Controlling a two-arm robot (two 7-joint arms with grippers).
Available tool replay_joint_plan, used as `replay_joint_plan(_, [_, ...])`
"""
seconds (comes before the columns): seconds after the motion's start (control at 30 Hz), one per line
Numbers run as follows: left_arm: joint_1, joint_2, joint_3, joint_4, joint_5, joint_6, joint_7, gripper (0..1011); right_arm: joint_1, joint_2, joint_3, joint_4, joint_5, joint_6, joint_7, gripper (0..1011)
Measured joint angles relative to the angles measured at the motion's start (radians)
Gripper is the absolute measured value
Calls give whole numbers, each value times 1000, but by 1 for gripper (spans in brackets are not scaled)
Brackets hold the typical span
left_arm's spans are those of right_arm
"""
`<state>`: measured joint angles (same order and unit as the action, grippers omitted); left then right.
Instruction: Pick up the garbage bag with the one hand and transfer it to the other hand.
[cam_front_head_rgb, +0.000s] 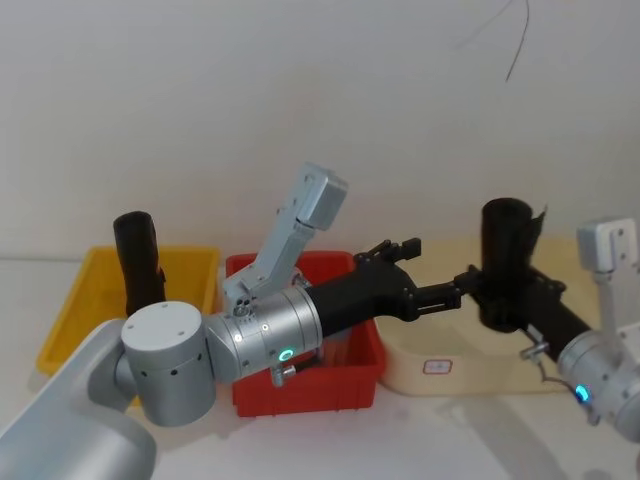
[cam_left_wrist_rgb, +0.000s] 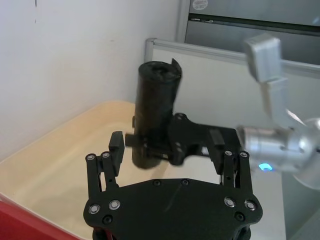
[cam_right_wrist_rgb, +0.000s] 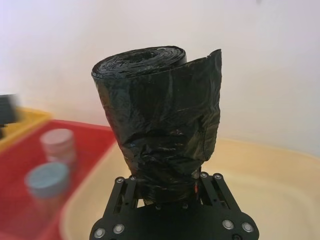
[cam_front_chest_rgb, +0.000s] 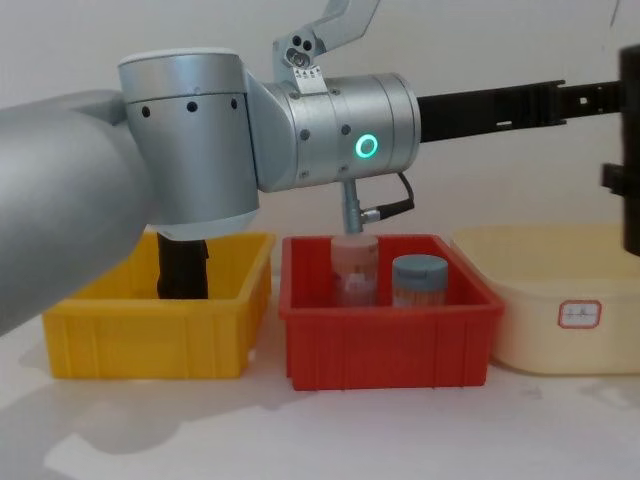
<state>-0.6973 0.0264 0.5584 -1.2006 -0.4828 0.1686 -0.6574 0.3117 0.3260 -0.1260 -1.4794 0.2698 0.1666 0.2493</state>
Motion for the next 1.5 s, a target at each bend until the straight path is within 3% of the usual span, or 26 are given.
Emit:
replay_joint_plan(0.4, [0,0,0,0,0,0,0,1000,169,36,26,234,-11,9,9,501])
replay_joint_plan(0.53, [0,0,0,0,0,0,0,1000,218,45,30,307,-23,4,9,610])
replay_joint_plan(0.73, [0,0,0,0,0,0,0,1000,260,55,32,361,-45,-4,-4,773])
replay_joint_plan(1.03, [0,2,0,-2,0,0,2,1000,268,63,29,346,-83,-18,-34,999])
replay_joint_plan(1.5, [41,32,-12,-87,39,1,118,1000,229,50,-3,208,-120,-58,-30,1001])
